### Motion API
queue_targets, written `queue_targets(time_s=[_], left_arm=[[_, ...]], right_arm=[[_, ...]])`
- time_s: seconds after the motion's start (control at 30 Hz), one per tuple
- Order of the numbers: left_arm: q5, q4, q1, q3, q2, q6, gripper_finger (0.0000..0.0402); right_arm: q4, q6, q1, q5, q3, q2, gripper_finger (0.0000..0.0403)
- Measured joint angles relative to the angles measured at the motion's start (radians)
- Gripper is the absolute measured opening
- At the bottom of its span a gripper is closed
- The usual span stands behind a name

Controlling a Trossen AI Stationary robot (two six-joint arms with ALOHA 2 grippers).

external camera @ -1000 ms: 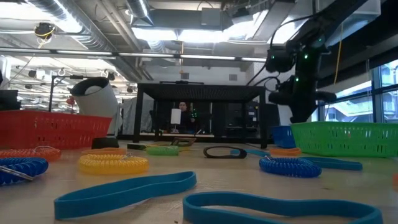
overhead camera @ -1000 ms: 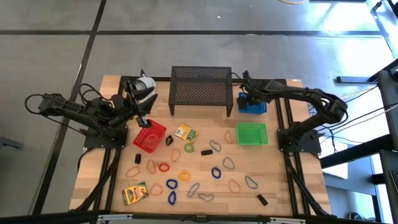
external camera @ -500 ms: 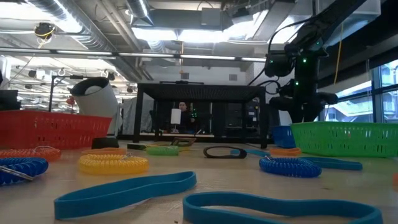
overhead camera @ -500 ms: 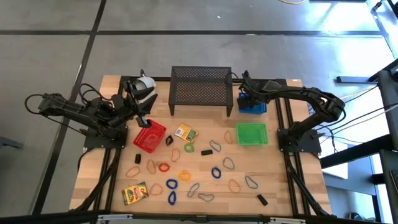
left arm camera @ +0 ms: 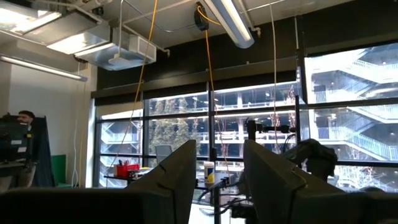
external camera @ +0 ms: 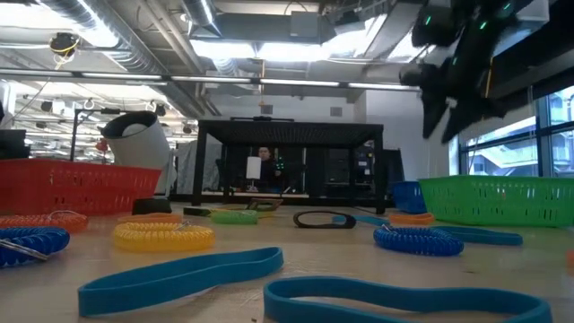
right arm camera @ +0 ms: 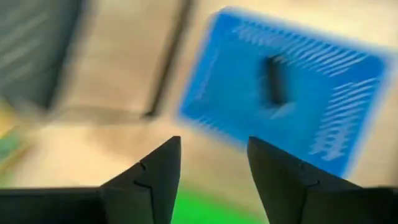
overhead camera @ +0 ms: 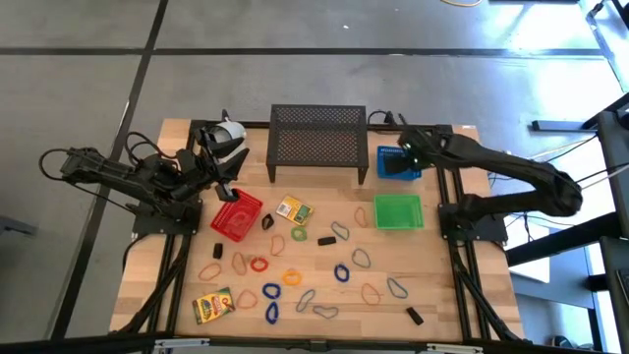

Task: Pick & Place Office Desk Supplies
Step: Put the black rubber band into the blue bin

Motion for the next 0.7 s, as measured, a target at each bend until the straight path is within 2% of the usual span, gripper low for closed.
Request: queue_targets(time_s=[0.07, 0.2, 0.4, 0.53, 0.7], left_arm=[[0.0, -0.002, -0.001, 0.0, 0.0, -0.002, 0.0127], [0.0, -0.009, -0.001, 0.0, 0.0, -0.053, 0.0127], [0.0, -0.027, -0.001, 0.0, 0.0, -0.069, 0.0127], [0.0, -0.04, -0.001, 0.0, 0.0, -0.069, 0.0127], [0.0, -0.039, -0.001, 0.0, 0.0, -0.069, 0.0127]], right_arm=[[0.0, 0.056, 0.101, -0.04, 0.0, -0.046, 0.0174], [0.001, 0.212, 0.378, -0.075, 0.0, -0.095, 0.0159], [0.0, 0.436, 0.767, -0.094, 0.0, -0.05, 0.0153], [-0.001, 0.502, 0.925, -0.197, 0.0, 0.01, 0.0153], [0.001, 0.573, 1.04, -0.386, 0.0, 0.099, 0.0153]])
